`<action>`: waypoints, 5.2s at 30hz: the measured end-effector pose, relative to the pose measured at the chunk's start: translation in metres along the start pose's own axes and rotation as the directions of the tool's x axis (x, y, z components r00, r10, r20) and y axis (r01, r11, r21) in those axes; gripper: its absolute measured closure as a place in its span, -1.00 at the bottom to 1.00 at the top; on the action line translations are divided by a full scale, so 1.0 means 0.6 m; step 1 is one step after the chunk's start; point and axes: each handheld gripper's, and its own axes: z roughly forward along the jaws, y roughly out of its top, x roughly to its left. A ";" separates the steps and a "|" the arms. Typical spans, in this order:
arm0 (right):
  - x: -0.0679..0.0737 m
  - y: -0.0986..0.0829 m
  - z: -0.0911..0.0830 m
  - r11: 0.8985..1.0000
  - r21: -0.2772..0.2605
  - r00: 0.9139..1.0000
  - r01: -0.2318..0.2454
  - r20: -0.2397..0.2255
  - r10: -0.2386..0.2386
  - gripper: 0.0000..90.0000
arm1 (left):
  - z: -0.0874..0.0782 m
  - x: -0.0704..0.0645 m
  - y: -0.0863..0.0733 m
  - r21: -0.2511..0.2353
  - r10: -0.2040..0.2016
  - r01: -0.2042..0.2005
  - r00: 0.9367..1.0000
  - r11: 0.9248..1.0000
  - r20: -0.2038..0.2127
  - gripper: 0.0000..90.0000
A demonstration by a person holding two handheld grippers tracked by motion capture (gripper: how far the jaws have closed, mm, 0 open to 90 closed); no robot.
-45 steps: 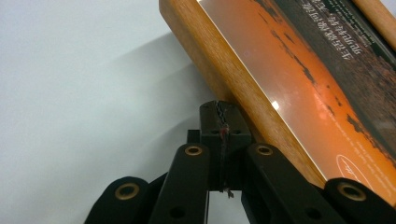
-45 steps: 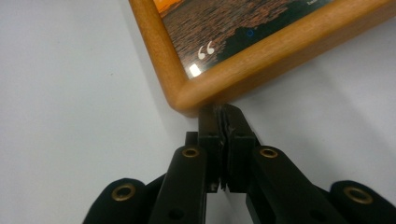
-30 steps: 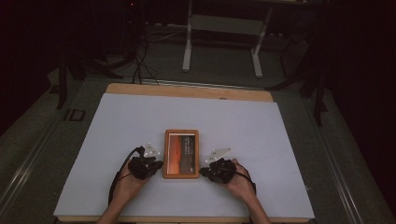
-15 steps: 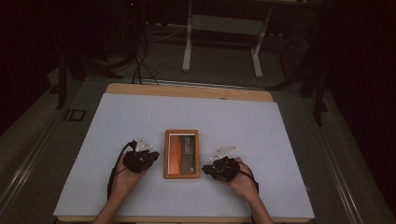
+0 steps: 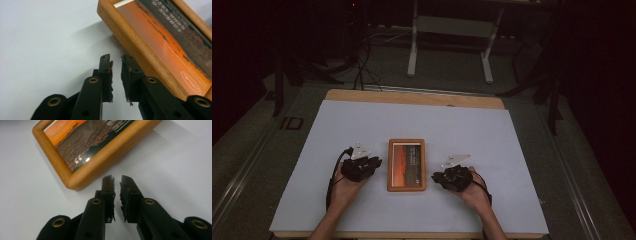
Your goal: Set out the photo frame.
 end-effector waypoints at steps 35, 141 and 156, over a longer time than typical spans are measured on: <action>-0.037 0.110 0.048 0.979 -0.204 0.994 -0.022 0.103 0.043 0.99 | -0.004 -0.004 0.002 -0.065 -0.034 0.039 0.997 0.997 0.068 0.30; -0.092 0.090 0.093 0.974 -0.161 0.974 -0.161 0.135 0.184 1.00 | -0.008 -0.085 0.030 -0.019 -0.149 0.160 0.949 0.987 0.276 -0.26; -0.092 0.089 0.093 0.973 -0.164 0.974 -0.161 0.134 0.184 1.00 | 0.011 -0.082 0.028 0.030 -0.212 0.215 0.918 0.976 0.335 -0.06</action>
